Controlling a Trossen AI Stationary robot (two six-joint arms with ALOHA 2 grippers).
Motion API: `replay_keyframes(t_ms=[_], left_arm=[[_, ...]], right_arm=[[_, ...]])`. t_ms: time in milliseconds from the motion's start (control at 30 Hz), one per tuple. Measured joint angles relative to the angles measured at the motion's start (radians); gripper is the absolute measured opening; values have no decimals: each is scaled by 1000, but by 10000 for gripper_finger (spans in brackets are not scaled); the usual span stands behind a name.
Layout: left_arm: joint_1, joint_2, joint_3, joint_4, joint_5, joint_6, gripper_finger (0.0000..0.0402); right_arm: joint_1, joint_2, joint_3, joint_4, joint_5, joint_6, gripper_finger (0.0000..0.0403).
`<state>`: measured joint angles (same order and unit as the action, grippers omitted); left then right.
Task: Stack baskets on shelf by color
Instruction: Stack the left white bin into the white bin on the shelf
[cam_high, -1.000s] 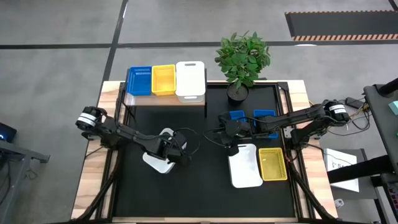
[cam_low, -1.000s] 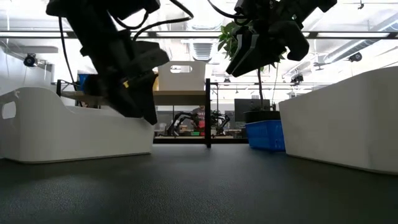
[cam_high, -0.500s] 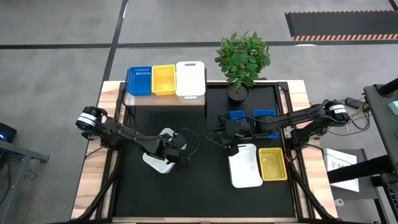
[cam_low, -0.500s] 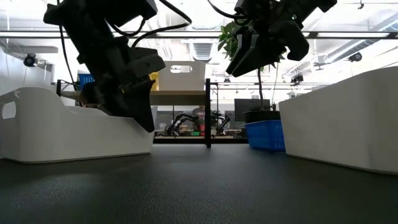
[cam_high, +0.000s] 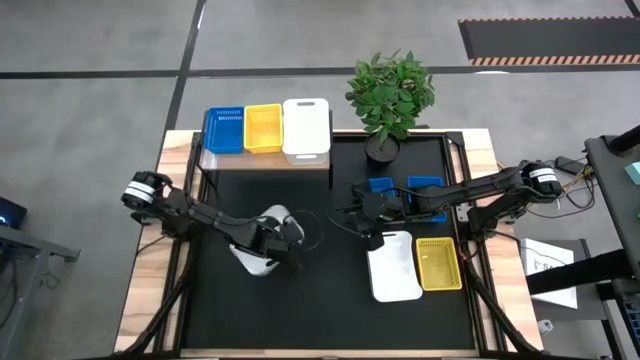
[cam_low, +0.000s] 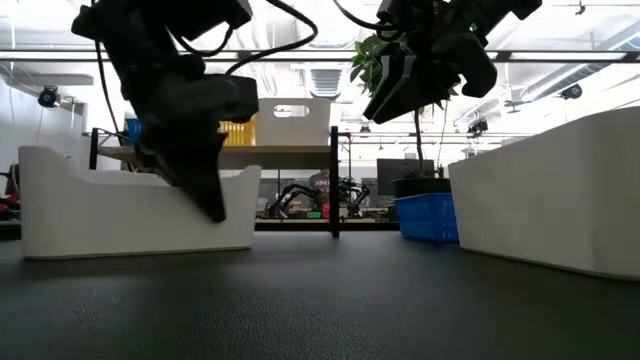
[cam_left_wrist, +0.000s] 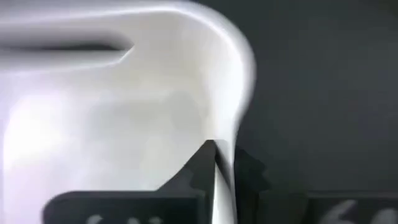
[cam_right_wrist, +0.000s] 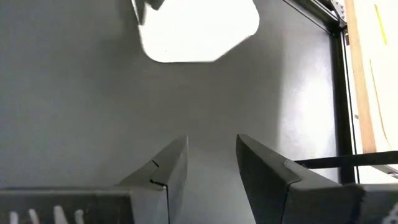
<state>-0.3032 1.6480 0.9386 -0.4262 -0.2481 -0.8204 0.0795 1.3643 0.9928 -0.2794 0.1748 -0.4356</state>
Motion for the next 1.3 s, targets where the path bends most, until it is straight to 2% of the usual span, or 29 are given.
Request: replay_keyframes(t_ms=[100,200,300,400,667,933,1033,1300], left_arm=[[-43,-6,1,0,129,193,10],[-91,-17,1,-9,186,338,10],[-100,-53,1,-34,193,361,10],[-100,-98,2,-44,189,358,11],[-100,-181,3,-39,163,356,11],[-101,-283,3,-48,153,438,48],[-105,-336,-4,-50,47,477,53],[-139,-484,-95,-49,-403,600,54]], right_arm=[[0,0,0,0,-45,17,128],[0,0,0,0,-162,19,128],[0,0,0,13,-291,14,128],[1,15,-1,64,-363,-15,133],[0,139,2,319,-366,-107,185],[0,291,150,340,-366,-197,232],[0,358,203,330,-388,-277,239],[0,514,370,236,-449,-388,235]])
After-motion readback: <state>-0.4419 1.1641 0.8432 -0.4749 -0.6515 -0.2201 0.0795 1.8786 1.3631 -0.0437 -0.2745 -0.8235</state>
